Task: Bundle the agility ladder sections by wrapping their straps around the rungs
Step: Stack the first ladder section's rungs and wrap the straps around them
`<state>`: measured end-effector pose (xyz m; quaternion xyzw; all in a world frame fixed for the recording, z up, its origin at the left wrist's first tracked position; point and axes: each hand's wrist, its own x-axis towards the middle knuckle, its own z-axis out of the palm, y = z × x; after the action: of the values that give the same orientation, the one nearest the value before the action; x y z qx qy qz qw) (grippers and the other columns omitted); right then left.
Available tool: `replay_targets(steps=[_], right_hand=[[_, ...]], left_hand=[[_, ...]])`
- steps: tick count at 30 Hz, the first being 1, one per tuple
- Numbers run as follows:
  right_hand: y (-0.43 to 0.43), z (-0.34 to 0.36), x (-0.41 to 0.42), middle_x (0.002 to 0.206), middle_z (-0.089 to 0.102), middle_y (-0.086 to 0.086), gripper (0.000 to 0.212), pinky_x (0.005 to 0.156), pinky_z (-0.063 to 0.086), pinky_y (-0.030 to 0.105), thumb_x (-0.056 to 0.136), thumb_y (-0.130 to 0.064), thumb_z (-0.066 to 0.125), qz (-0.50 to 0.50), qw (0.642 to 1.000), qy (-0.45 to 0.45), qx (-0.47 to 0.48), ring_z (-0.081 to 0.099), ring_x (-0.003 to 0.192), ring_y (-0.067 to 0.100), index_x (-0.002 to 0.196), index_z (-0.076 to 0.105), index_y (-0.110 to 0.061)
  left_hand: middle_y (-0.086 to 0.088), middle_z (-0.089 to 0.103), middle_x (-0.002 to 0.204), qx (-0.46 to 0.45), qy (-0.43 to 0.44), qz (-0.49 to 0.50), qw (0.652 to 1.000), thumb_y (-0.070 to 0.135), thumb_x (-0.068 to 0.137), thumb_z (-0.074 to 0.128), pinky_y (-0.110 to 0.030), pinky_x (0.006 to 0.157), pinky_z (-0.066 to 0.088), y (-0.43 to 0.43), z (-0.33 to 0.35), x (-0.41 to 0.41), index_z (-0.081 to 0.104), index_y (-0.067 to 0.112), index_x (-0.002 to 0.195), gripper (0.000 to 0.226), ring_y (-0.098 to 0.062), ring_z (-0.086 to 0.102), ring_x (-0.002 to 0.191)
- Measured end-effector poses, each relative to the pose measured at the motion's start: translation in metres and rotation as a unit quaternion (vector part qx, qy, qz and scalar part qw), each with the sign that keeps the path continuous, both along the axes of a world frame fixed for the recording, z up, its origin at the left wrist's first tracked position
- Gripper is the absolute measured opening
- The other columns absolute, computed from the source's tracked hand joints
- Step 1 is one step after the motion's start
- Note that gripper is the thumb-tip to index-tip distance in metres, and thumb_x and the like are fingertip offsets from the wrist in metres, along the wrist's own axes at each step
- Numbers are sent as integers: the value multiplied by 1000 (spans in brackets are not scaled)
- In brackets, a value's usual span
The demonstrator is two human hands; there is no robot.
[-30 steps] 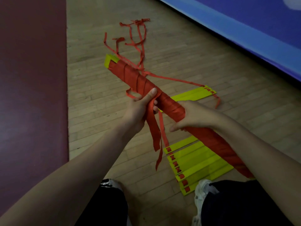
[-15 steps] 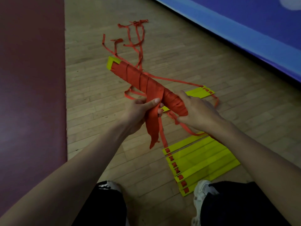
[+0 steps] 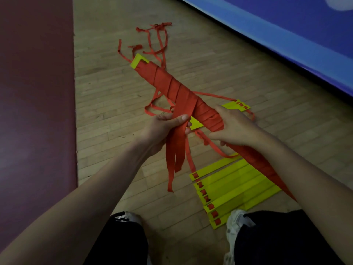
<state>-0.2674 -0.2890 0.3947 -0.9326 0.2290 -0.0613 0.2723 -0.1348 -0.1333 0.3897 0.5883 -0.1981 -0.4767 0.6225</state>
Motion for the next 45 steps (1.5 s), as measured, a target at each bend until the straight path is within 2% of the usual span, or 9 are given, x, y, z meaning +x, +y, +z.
replay_targets(steps=[3,8,18,22,27,34,37,41,45], right_hand=[[3,6,0,53,60,-10,37,45,51,25,71,-12,75,6,998,-4,57,65,45,11,101,53,-12],[2,10,0,56,66,-4,41,42,52,29,71,-4,74,1,987,-9,160,68,49,19,107,56,-10],[-2,7,0,62,67,0,43,52,57,43,69,-1,74,-4,978,-22,209,70,56,28,107,57,-12],[-3,8,-1,62,63,2,42,48,52,32,70,8,70,8,964,-26,265,64,49,23,108,58,-4],[-6,8,-2,52,57,-4,38,40,44,22,75,15,60,37,943,-2,330,52,38,15,111,56,5],[-4,12,-5,47,49,-3,19,34,36,18,74,2,57,109,897,40,426,44,32,11,90,50,-3],[-8,9,-5,50,47,3,32,37,35,19,70,-12,61,119,886,78,442,44,36,13,98,51,-1],[-9,6,-2,59,52,1,40,42,41,24,68,-32,80,99,913,140,371,49,45,13,91,57,-8],[-6,-14,3,85,67,6,54,62,46,34,63,-35,86,64,984,154,59,62,74,20,99,54,-11]], left_hand=[[-3,69,71,7,18,30,999,11,85,66,-19,50,53,0,1,0,69,6,83,6,-8,63,54],[0,70,68,13,12,67,998,9,85,67,-14,40,44,0,5,-3,67,5,87,5,-4,59,45],[-6,66,73,-2,-21,74,997,9,85,67,-14,38,44,0,4,-6,66,3,90,8,-4,54,40],[-1,70,70,-10,-79,39,996,13,91,61,-17,48,50,0,0,-5,62,6,98,10,-8,61,50],[-5,68,71,-65,-59,-7,996,11,92,57,-26,62,57,2,-1,-6,58,5,99,9,-16,67,63],[1,62,61,-107,13,-30,994,12,82,58,-22,59,52,4,0,-8,58,6,87,7,-8,58,50],[4,62,60,-96,9,-30,995,15,81,58,-21,60,52,4,-4,-9,59,7,82,8,-5,56,49],[4,62,63,-71,32,0,997,12,91,57,-22,62,52,1,-5,-11,60,9,82,10,-5,56,50],[3,60,65,-46,66,56,995,13,92,59,-23,64,52,-3,-7,-9,62,9,86,8,-6,56,51]])
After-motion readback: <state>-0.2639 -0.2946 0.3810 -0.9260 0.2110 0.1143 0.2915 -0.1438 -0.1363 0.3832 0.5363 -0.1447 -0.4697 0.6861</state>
